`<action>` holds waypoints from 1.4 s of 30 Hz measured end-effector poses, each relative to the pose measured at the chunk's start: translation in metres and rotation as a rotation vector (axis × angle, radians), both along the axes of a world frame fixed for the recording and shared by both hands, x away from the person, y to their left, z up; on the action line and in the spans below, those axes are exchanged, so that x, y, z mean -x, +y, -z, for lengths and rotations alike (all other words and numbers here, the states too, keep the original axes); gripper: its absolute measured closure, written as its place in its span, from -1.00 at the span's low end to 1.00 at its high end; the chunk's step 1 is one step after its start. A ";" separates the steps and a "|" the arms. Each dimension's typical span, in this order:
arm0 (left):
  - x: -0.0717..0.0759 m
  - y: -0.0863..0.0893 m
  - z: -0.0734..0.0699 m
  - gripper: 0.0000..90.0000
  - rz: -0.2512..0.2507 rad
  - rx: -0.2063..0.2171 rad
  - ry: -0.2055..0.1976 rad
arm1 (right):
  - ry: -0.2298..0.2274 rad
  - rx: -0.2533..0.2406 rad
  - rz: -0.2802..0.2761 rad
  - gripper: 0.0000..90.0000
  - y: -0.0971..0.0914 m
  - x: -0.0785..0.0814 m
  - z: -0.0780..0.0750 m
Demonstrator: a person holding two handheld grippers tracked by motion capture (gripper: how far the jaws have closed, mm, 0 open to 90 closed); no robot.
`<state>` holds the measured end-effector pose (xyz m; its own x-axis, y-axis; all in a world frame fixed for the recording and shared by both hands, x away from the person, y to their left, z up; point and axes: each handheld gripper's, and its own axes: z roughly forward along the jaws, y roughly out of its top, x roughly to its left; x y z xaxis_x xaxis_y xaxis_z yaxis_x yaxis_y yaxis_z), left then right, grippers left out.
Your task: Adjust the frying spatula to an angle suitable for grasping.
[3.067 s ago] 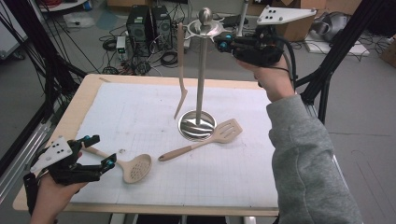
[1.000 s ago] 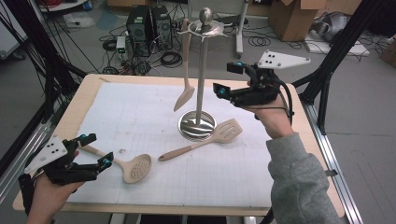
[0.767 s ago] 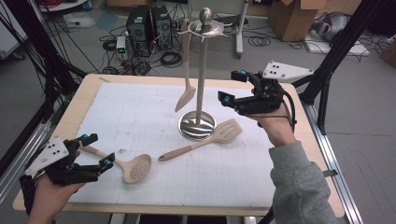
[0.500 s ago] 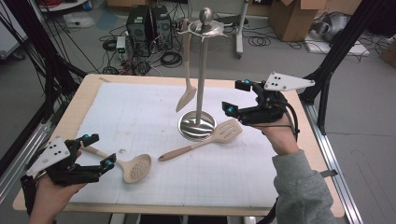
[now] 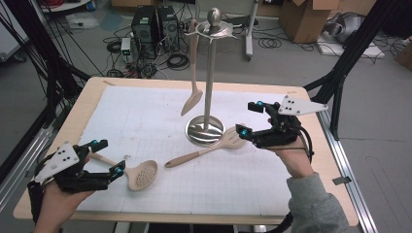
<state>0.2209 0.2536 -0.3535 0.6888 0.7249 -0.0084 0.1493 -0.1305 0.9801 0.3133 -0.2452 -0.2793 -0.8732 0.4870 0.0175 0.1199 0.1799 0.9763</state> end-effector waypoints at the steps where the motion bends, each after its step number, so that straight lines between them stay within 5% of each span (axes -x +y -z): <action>1: 0.000 -0.001 0.000 -0.73 0.001 -0.003 0.002 | -0.002 0.004 -0.002 -0.67 0.000 0.001 0.003; 16: 0.001 -0.008 0.003 -0.73 -0.002 -0.021 0.009 | 0.019 0.027 -0.016 -0.65 0.007 0.009 0.049; 22: 0.001 -0.011 0.004 -0.73 0.001 -0.030 0.011 | 0.060 0.080 -0.030 -0.64 0.016 0.006 0.062; 31: 0.001 -0.013 0.006 -0.73 0.006 -0.032 0.017 | 0.062 0.145 -0.058 -0.50 0.032 0.005 0.068; 42: 0.000 -0.014 0.008 -0.73 0.007 -0.041 0.025 | 0.105 0.137 -0.063 -0.16 0.037 -0.001 0.088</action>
<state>0.2205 0.2401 -0.3616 0.6938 0.7202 0.0041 0.1725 -0.1718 0.9699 0.3144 -0.2077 -0.3677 -0.8989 0.4357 0.0471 0.2040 0.3210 0.9248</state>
